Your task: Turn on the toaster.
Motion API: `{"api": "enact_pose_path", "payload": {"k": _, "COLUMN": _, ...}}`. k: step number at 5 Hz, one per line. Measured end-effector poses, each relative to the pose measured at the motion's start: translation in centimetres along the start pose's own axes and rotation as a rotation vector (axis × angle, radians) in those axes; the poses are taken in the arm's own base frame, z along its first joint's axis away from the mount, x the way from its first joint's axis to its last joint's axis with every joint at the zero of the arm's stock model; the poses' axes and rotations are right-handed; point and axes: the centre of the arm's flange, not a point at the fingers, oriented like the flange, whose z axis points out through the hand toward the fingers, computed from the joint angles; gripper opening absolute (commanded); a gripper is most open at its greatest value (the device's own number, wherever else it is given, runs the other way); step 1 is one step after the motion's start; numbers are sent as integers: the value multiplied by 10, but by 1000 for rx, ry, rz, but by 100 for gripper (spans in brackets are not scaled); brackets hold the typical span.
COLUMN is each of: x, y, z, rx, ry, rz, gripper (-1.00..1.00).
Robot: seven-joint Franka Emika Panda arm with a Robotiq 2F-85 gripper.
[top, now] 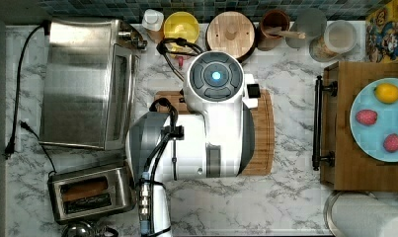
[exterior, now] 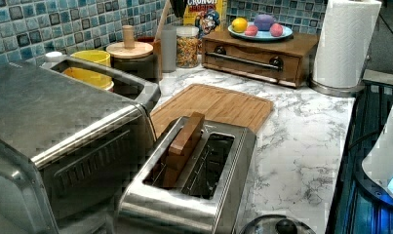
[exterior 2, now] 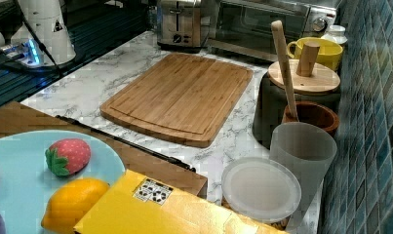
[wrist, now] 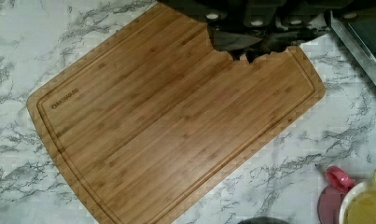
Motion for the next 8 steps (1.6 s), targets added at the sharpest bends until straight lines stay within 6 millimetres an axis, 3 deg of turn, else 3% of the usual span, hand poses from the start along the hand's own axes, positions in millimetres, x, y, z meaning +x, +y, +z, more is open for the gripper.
{"api": "enact_pose_path", "payload": {"k": 2, "x": -6, "y": -4, "z": 10, "rx": 4, "ry": -22, "rz": -43, "gripper": -100}}
{"api": "enact_pose_path", "payload": {"k": 4, "x": -17, "y": -9, "z": 49, "rx": 55, "ry": -33, "rz": -312, "gripper": -100}}
{"api": "enact_pose_path", "payload": {"k": 5, "x": -36, "y": -9, "z": 75, "rx": 76, "ry": -51, "rz": -389, "gripper": -100}}
{"api": "enact_pose_path", "payload": {"k": 6, "x": -67, "y": -6, "z": 97, "rx": 123, "ry": -118, "rz": -492, "gripper": -100}}
{"api": "enact_pose_path", "payload": {"k": 7, "x": -94, "y": -3, "z": 109, "rx": 133, "ry": -145, "rz": -606, "gripper": -100}}
{"api": "enact_pose_path", "payload": {"k": 8, "x": -108, "y": -7, "z": 114, "rx": 128, "ry": -138, "rz": -638, "gripper": -100}}
